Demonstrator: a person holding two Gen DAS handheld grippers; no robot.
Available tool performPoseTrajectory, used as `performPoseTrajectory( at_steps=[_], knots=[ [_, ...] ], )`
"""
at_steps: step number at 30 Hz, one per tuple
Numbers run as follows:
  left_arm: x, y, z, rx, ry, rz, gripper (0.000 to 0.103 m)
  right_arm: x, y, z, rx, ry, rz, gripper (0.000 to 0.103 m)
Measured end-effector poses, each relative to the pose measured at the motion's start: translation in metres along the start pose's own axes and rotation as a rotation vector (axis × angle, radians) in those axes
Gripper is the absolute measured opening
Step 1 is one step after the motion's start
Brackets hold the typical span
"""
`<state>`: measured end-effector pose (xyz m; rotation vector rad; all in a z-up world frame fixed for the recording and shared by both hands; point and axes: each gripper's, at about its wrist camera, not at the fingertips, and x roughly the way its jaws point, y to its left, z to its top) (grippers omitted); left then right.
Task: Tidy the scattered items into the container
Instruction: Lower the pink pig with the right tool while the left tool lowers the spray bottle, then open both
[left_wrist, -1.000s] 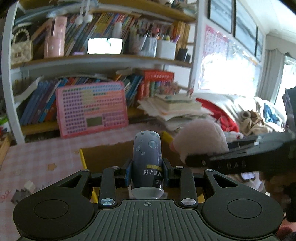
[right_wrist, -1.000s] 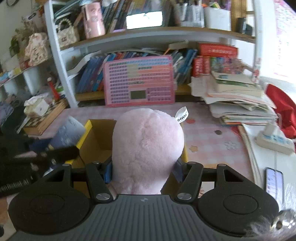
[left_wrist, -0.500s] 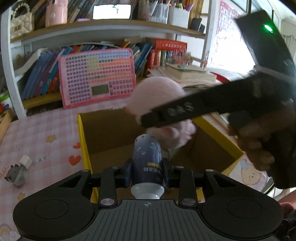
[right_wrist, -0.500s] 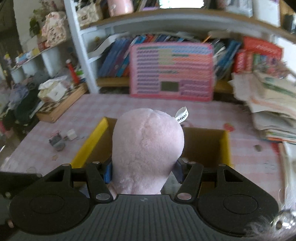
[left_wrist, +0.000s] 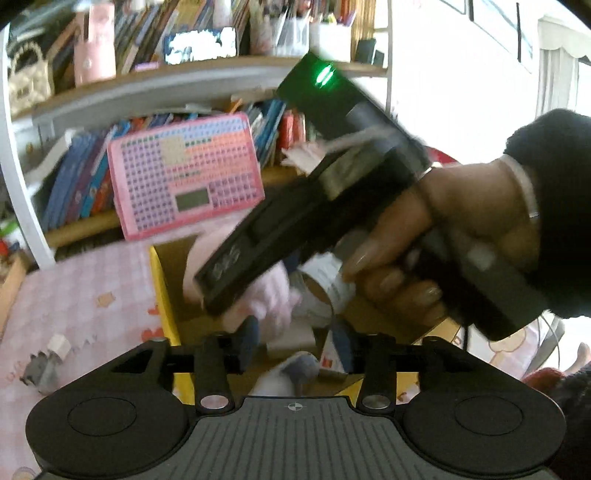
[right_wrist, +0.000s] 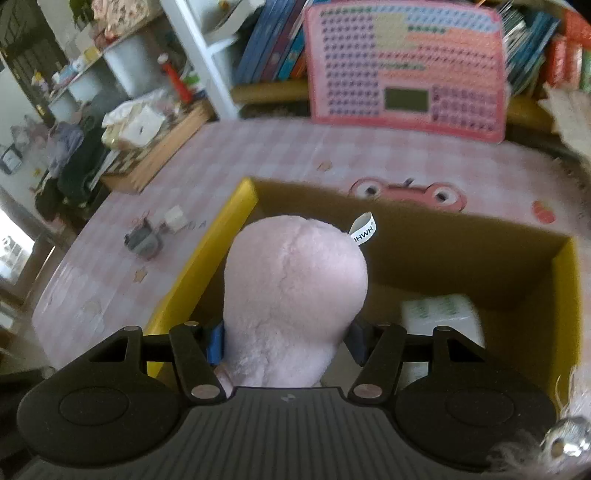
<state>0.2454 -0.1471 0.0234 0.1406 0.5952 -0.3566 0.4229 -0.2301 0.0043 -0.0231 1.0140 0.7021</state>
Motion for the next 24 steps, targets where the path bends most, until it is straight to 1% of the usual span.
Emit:
performPoseTrajectory(
  at_steps=[3, 5, 8, 10, 13, 14, 16, 18, 22, 24],
  knots=[
    [-0.008, 0.0, -0.001, -0.003, -0.022, 0.018, 0.055, 0.01, 0.007, 0.0, -0.016, 0.021, 0.002, 0.059],
    [-0.012, 0.002, -0.002, -0.012, -0.033, 0.037, 0.057, 0.015, 0.012, 0.0, -0.028, 0.028, -0.013, 0.063],
    [-0.02, 0.005, -0.002, -0.022, -0.043, 0.063, 0.062, 0.019, 0.013, 0.0, -0.032, 0.024, -0.031, 0.068],
    [-0.028, 0.005, -0.003, -0.022, -0.056, 0.079, 0.063, 0.018, 0.012, 0.0, -0.025, 0.023, -0.033, 0.071],
    [-0.035, 0.007, -0.003, -0.029, -0.072, 0.099, 0.067, 0.01, 0.015, -0.002, -0.031, -0.02, -0.038, 0.08],
    [-0.037, 0.007, -0.004, -0.032, -0.075, 0.105, 0.068, 0.006, 0.017, -0.002, -0.038, -0.038, -0.041, 0.081],
    [-0.041, 0.008, -0.005, -0.035, -0.077, 0.116, 0.07, -0.002, 0.021, -0.003, -0.054, -0.07, -0.047, 0.082],
    [-0.045, 0.008, -0.006, -0.038, -0.08, 0.126, 0.075, -0.01, 0.025, -0.006, -0.068, -0.1, -0.056, 0.082],
    [-0.054, 0.007, -0.01, -0.045, -0.089, 0.14, 0.078, -0.028, 0.033, -0.016, -0.088, -0.166, -0.077, 0.083],
    [-0.058, 0.007, -0.012, -0.051, -0.094, 0.148, 0.082, -0.036, 0.035, -0.021, -0.088, -0.193, -0.083, 0.083]
  ],
)
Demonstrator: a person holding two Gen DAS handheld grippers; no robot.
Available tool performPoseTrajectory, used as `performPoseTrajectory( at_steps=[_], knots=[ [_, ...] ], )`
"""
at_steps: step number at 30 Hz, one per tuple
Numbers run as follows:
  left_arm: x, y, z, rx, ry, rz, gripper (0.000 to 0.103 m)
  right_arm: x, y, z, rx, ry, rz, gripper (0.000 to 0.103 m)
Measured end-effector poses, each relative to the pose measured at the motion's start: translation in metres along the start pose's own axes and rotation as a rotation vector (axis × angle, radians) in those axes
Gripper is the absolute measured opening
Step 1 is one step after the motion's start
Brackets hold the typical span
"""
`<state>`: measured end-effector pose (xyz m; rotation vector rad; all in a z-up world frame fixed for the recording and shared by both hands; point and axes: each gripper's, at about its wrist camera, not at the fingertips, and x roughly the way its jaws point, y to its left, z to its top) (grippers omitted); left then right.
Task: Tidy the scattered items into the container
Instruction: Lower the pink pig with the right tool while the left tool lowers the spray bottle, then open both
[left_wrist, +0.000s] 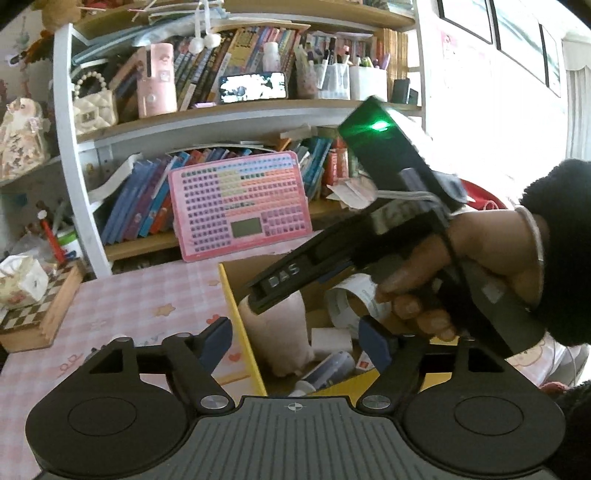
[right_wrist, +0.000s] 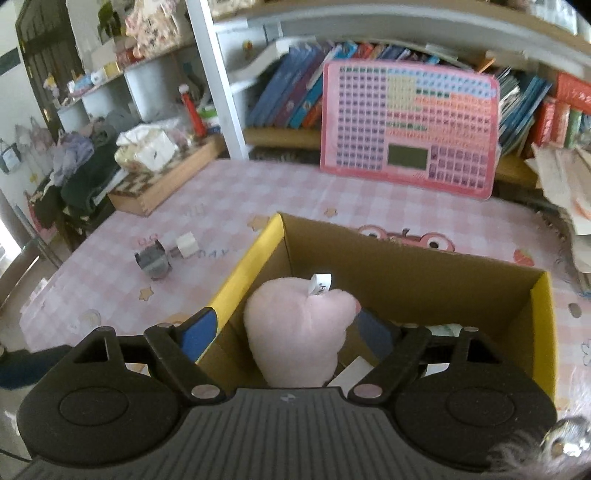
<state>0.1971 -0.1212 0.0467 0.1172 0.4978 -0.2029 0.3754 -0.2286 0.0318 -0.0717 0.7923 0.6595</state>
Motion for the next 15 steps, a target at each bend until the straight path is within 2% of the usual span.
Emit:
performPoseTrajectory(
  at_steps=[8, 15],
  knots=[
    [-0.014, 0.008, -0.008, -0.038, -0.007, 0.008, 0.085, -0.031, 0.011, -0.021, 0.025, -0.052, -0.035, 0.083],
    [-0.027, 0.018, -0.018, -0.073, -0.026, -0.018, 0.085, -0.063, 0.028, -0.042, 0.048, -0.147, -0.102, 0.083]
  ],
)
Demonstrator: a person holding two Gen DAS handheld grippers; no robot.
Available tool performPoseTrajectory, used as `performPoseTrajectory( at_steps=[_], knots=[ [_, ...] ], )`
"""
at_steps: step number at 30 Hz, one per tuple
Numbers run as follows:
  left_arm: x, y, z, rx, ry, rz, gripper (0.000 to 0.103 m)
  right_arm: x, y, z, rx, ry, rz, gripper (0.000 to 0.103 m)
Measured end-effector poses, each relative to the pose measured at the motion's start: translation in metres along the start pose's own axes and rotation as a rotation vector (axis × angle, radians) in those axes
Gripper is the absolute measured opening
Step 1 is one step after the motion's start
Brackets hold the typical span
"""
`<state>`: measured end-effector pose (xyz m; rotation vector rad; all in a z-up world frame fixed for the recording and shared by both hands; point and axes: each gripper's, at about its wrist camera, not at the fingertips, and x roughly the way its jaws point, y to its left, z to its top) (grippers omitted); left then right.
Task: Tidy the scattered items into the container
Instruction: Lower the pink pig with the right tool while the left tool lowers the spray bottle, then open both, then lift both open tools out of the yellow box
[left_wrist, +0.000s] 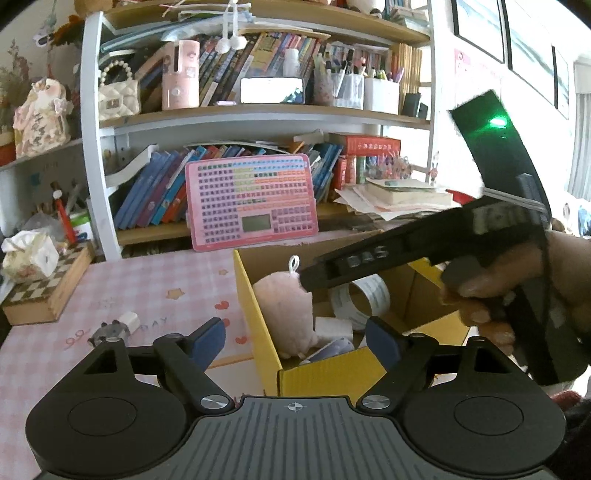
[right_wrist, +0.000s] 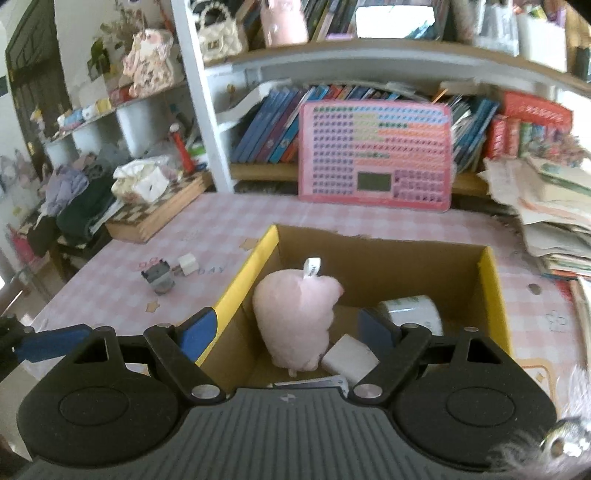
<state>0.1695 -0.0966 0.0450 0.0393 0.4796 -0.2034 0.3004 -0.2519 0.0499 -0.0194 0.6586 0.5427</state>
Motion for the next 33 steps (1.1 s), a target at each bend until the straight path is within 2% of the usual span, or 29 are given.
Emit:
performPoseTrajectory(
  at_steps=[7, 11, 13, 18, 26, 33],
  knots=[
    [-0.019, 0.018, -0.009, -0.011, -0.016, -0.037, 0.086, -0.04, 0.005, -0.013, 0.045, -0.109, -0.156, 0.083],
    [-0.034, 0.032, -0.015, -0.016, -0.016, -0.056, 0.087, -0.056, 0.009, -0.027, 0.092, -0.113, -0.237, 0.083],
    [-0.042, 0.039, -0.018, -0.023, -0.019, -0.06, 0.092, -0.064, 0.015, -0.036, 0.096, -0.112, -0.274, 0.083],
    [-0.062, 0.058, -0.024, -0.036, -0.028, -0.066, 0.092, -0.079, 0.032, -0.056, 0.097, -0.116, -0.348, 0.083],
    [-0.082, 0.086, -0.043, -0.034, 0.011, -0.037, 0.092, -0.095, 0.056, -0.088, 0.11, -0.077, -0.413, 0.083],
    [-0.094, 0.104, -0.058, -0.027, 0.059, -0.016, 0.092, -0.094, 0.084, -0.11, 0.115, -0.031, -0.412, 0.083]
  ],
)
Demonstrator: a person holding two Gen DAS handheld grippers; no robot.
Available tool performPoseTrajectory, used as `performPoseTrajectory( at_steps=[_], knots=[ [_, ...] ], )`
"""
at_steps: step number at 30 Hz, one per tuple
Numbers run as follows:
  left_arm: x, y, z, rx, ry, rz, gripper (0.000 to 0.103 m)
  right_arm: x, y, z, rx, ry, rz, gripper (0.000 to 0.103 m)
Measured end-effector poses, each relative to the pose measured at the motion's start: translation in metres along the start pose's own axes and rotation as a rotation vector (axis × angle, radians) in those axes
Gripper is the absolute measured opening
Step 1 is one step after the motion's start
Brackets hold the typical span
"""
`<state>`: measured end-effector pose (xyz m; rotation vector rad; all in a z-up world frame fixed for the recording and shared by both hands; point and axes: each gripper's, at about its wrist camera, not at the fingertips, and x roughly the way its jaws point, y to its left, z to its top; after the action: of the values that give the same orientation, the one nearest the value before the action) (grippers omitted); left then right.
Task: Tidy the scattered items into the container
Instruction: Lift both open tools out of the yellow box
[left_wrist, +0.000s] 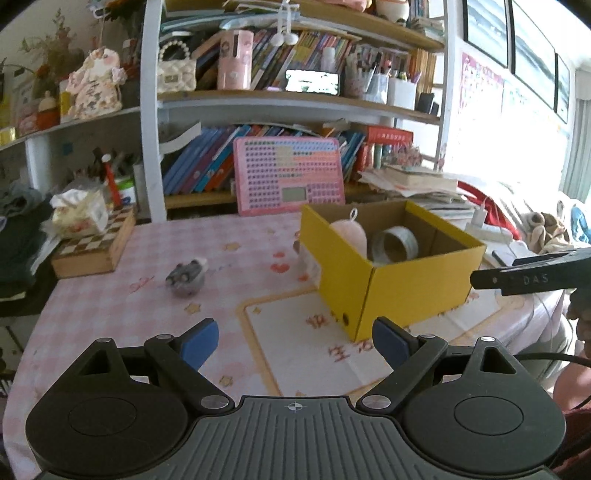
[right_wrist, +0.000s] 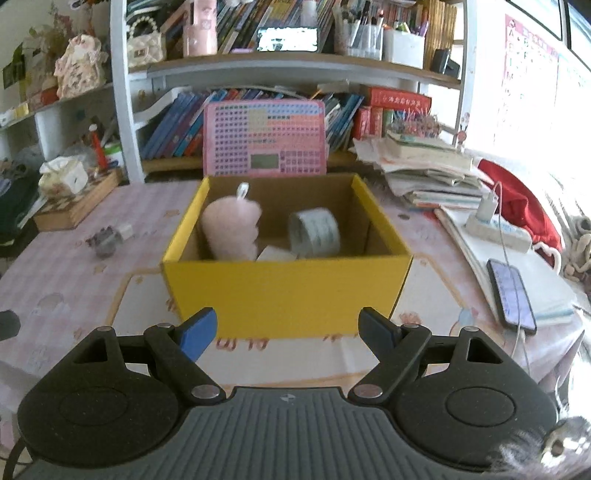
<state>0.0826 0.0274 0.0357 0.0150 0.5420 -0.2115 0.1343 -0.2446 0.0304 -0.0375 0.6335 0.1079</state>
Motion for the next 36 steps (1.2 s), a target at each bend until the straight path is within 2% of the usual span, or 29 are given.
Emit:
performPoseTrajectory(
  at_steps=[10, 18, 27, 36],
  knots=[
    [-0.017, 0.016, -0.018, 0.016, 0.044, -0.001, 0.093, -0.009, 0.034, -0.026, -0.003, 0.054, 0.042, 0.083],
    [-0.027, 0.029, -0.027, 0.027, 0.068, 0.023, 0.093, -0.009, 0.074, -0.036, -0.047, 0.113, 0.147, 0.083],
    [-0.04, 0.051, -0.031, 0.007, 0.054, 0.06, 0.093, -0.008, 0.115, -0.032, -0.138, 0.114, 0.231, 0.082],
    [-0.038, 0.06, -0.027, 0.014, 0.053, 0.067, 0.093, -0.004, 0.137, -0.023, -0.207, 0.087, 0.281, 0.082]
  ],
)
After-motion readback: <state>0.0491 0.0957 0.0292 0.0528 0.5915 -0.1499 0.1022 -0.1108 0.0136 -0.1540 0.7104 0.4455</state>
